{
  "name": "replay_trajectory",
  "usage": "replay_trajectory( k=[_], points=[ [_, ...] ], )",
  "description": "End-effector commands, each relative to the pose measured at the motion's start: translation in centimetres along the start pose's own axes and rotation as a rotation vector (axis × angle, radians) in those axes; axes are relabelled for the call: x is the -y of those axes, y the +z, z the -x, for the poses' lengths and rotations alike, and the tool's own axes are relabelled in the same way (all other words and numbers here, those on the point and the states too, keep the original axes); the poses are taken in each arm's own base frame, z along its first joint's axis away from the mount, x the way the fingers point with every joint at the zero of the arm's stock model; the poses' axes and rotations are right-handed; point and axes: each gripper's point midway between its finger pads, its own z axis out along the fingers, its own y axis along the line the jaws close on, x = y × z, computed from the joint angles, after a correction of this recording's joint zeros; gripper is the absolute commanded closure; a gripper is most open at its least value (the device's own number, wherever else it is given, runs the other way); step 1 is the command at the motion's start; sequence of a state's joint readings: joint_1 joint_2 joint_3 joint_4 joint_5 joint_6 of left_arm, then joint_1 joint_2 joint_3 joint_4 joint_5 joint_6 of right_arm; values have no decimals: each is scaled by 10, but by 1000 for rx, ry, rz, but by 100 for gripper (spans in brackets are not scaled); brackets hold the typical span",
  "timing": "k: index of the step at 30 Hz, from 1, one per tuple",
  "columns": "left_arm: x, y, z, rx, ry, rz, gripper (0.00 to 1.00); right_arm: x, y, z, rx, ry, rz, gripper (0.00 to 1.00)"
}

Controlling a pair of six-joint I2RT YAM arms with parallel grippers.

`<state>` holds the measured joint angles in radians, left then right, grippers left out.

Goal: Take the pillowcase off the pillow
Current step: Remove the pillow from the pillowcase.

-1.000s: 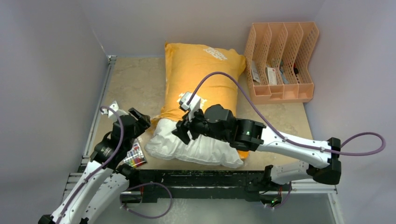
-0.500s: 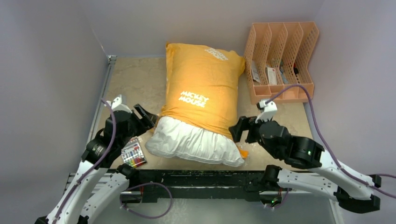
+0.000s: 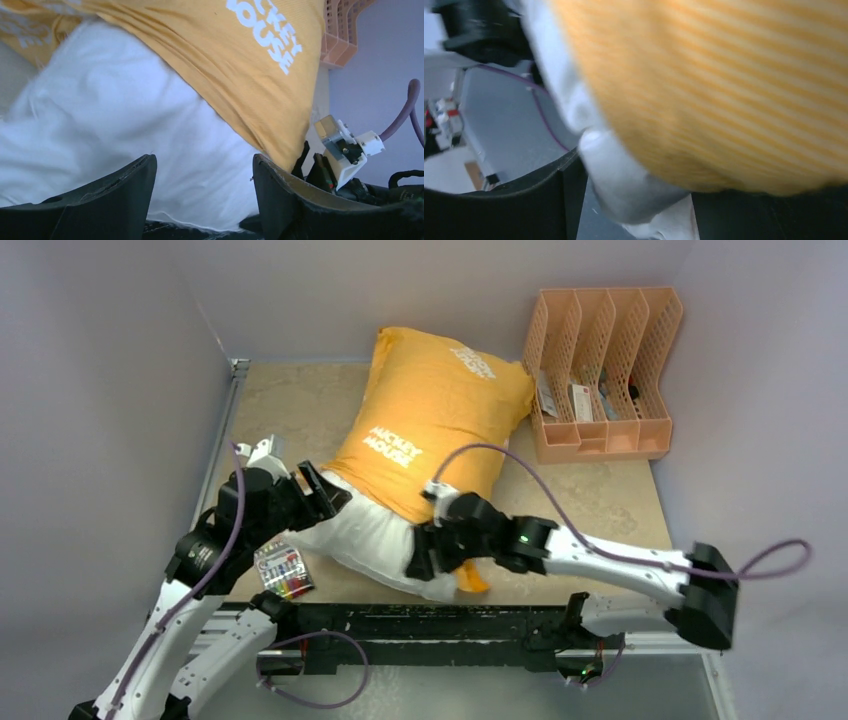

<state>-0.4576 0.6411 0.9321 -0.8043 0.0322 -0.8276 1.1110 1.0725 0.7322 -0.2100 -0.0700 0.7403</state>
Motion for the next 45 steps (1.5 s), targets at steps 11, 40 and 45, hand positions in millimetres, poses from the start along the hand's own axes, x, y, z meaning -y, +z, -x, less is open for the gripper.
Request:
replay_trajectory(
  k=[11, 40, 45],
  points=[
    [-39, -36, 12, 162, -91, 151, 28, -68, -8, 136, 318, -347, -18, 19],
    [-97, -14, -38, -48, 73, 358, 100, -28, 116, 130, 543, -412, -563, 95],
    [-126, -45, -2, 73, 136, 612, 100, 11, 71, 155, 646, -507, -720, 100]
  ],
)
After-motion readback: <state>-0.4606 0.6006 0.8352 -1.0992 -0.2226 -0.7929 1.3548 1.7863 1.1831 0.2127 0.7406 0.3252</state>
